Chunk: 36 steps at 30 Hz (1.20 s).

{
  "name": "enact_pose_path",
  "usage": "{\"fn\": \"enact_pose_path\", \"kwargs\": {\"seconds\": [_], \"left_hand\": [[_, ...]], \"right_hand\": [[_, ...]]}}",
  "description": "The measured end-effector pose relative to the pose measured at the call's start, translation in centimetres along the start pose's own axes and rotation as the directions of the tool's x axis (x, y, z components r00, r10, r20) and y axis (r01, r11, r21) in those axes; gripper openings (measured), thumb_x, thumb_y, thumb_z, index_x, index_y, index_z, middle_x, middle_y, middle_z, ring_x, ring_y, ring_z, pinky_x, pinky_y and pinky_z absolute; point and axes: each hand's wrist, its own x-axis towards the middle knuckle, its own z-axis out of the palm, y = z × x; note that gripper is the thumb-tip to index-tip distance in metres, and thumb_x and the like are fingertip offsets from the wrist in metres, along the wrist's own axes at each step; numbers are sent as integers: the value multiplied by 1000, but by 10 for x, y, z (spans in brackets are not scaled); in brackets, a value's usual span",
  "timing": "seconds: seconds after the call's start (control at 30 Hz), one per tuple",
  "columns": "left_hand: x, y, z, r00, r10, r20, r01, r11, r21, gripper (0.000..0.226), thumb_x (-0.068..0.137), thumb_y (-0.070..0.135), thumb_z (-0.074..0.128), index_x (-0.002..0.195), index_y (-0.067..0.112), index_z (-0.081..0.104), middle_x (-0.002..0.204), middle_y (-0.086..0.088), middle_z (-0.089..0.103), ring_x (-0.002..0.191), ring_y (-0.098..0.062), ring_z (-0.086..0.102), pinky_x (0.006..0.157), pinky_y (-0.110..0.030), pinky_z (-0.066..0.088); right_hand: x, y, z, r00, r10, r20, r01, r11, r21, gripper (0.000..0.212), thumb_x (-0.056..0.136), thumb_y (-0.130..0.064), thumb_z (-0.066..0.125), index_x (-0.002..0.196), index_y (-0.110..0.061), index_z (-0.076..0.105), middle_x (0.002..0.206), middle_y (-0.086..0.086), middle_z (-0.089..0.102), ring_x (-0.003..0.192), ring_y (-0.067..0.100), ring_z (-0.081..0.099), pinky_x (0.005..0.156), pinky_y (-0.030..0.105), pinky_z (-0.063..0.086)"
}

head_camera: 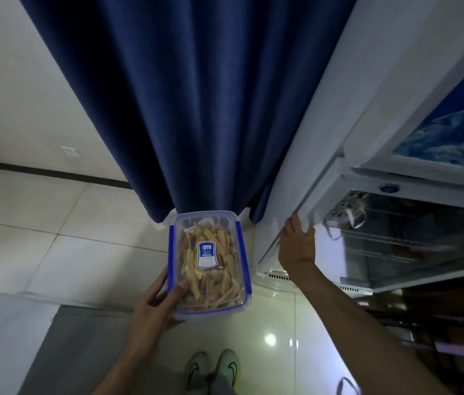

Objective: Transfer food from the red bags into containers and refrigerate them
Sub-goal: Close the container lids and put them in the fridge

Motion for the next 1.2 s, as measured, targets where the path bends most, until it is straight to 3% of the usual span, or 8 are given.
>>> {"fn": "enact_pose_path", "kwargs": {"seconds": [0.17, 0.33, 0.43, 0.57, 0.67, 0.8, 0.93, 1.2], "left_hand": [[13, 6, 3, 998, 0, 63, -2, 999, 40, 59, 93, 26, 69, 148, 29, 50, 110, -6, 79, 98, -29, 77, 83, -50, 63], [16, 5, -9, 995, -15, 98, 12, 999, 30, 88, 74, 54, 85, 150, 27, 48, 112, -6, 78, 99, -29, 77, 84, -54, 63], [13, 7, -14, 994, -24, 110, 20, 999, 29, 107, 56, 69, 88, 148, 30, 49, 111, -5, 79, 98, -29, 77, 76, -45, 65], [8, 0, -15, 992, -10, 128, 2, 998, 55, 70, 86, 32, 72, 151, 32, 46, 110, -7, 79, 98, -28, 77, 81, -46, 64], [5, -2, -15, 985, -9, 173, -5, 997, 81, 64, 88, 27, 68, 148, 33, 47, 111, -8, 78, 99, -28, 77, 82, -46, 63], [-3, 1, -11, 965, 6, 261, -43, 989, 138, 55, 90, 27, 66, 140, 39, 48, 107, -4, 79, 95, -24, 78, 70, -29, 64], [-13, -1, 1, 940, -23, 341, -40, 984, 176, 49, 93, 27, 65, 137, 43, 49, 105, -2, 80, 95, -21, 78, 74, -32, 63], [-30, -13, 28, 885, -121, 449, 34, 980, 197, 54, 88, 38, 68, 139, 38, 53, 111, -5, 79, 99, -20, 77, 69, -29, 63]], "right_hand": [[14, -4, -15, 996, 44, 81, -38, 996, -75, 62, 102, -44, 46, 156, -16, 34, 166, 12, 16, 156, 31, 4, 111, 55, 35], [12, -5, -27, 991, 97, 95, -106, 990, 96, 51, 92, -34, 66, 140, -18, 56, 154, 6, 34, 150, 27, 19, 105, 48, 44], [-3, -21, -24, 979, 177, 104, -194, 963, 190, 43, 87, -33, 73, 128, -21, 65, 147, 4, 41, 142, 26, 29, 89, 40, 51], [-61, -35, 11, 975, 222, -2, -209, 921, 328, 21, 75, -30, 83, 93, -19, 78, 125, 5, 60, 128, 26, 48, 74, 37, 52], [-108, -36, 36, 970, 211, -118, -145, 897, 417, 19, 63, -21, 87, 74, -11, 76, 98, 8, 66, 107, 28, 60, 64, 39, 51], [-165, -43, 52, 955, 263, -135, -160, 844, 512, 12, 68, -19, 77, 79, -15, 73, 90, 3, 67, 99, 24, 63, 63, 37, 47], [-217, -40, 62, 936, 340, -92, -224, 777, 588, 29, 78, -22, 67, 107, -22, 72, 99, -3, 70, 103, 18, 64, 66, 35, 51], [-266, -53, 85, 779, 618, 106, -403, 364, 840, 39, 83, -29, 55, 118, -19, 69, 96, 5, 72, 89, 31, 68, 75, 47, 57]]}}
